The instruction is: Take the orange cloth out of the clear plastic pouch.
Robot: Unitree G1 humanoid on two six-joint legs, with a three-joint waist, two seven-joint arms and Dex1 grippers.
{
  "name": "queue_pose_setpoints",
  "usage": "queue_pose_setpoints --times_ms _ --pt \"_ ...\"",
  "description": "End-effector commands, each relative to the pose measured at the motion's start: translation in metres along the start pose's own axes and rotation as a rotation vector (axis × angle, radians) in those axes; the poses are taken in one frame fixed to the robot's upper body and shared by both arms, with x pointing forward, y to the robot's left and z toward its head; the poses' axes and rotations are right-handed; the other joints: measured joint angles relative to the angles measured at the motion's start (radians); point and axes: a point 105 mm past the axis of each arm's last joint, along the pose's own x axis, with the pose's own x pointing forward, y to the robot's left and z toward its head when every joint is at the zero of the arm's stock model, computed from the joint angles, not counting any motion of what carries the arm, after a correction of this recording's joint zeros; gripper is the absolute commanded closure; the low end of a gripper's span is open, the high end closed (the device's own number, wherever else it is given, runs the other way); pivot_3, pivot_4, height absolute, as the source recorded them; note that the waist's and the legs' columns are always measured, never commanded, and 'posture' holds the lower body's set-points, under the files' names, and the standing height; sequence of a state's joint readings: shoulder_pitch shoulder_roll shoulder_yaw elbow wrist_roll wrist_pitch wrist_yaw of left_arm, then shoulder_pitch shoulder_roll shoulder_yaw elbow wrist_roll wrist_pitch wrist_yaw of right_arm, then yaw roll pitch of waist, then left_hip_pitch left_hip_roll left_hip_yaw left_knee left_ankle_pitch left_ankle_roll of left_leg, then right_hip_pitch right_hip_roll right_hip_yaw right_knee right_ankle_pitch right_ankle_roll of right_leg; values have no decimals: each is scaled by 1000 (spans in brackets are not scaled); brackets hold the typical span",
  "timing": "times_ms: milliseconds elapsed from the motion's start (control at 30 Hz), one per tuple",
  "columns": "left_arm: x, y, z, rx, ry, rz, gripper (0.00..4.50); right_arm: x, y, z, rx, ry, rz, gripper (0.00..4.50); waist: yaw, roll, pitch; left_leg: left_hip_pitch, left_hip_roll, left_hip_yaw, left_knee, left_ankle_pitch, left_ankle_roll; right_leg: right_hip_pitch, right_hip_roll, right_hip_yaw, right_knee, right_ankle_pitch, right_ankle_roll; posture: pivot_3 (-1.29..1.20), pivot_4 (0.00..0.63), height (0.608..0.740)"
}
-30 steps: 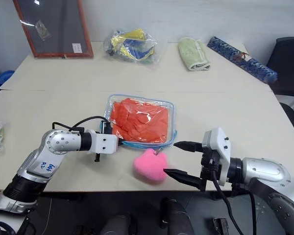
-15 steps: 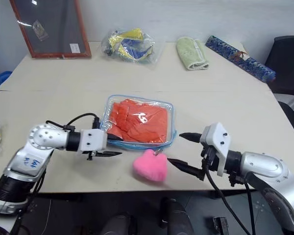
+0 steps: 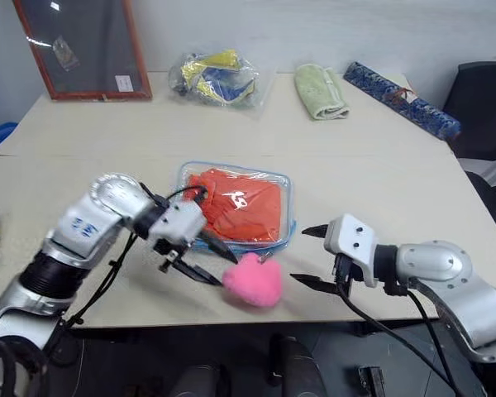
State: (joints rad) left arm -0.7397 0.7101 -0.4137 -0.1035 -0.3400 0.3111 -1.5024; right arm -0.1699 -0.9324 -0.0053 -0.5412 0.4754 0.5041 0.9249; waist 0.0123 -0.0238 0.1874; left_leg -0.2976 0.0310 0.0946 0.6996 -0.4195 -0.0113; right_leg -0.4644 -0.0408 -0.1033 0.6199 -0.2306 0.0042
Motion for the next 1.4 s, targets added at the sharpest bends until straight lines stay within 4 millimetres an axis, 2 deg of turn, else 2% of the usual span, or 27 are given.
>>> queue_pose_setpoints --times_ms 33,233,467,567,733,900,1033,1367,1400 --pt "7 -6 -8 128 92 -107 2274 0 -5 5 -49 1 3 0 3 0 0 0 0 0 0 0 0 0 0 0 0 0 0 0 150 740" --pt "28 25 -19 314 169 29 2274 7 -12 5 -93 15 2 0 14 0 0 0 -1 -1 1 0 0 0 -1 0 -1 0 0 0 150 740" --pt "39 25 -25 350 156 57 2274 21 -21 2 -150 24 0 0 13 0 0 0 0 -1 1 0 1 0 -3 -1 0 0 1 0 150 740" --pt "41 22 -27 363 153 59 2875 27 -26 -2 -185 43 5 0 12 0 0 0 1 -1 1 0 1 0 -3 -1 0 0 1 0 150 740" --pt "40 22 -32 358 166 77 4359 35 -32 -7 -260 70 15 0 13 0 0 0 1 -1 1 0 1 0 -4 -2 0 0 1 0 150 740" --pt "39 25 -29 343 152 104 4464 43 -41 -7 -273 59 18 0 12 0 0 0 1 -1 1 0 2 0 -4 -2 1 1 1 0 150 740" --pt "39 24 -28 343 152 103 4500 49 -46 -4 -269 32 22 915 11 0 0 0 2 -1 1 0 2 0 -4 -2 2 1 1 0 150 740" --pt "38 26 -26 324 140 137 4500 63 -35 -16 -334 60 80 4457 11 0 0 0 2 -1 1 0 2 0 -4 -3 2 1 1 0 150 740" --pt "37 26 -27 324 143 141 4500 63 -36 -12 -319 45 70 4457 11 0 0 0 2 -1 1 0 2 0 -4 -3 2 1 1 0 150 740"
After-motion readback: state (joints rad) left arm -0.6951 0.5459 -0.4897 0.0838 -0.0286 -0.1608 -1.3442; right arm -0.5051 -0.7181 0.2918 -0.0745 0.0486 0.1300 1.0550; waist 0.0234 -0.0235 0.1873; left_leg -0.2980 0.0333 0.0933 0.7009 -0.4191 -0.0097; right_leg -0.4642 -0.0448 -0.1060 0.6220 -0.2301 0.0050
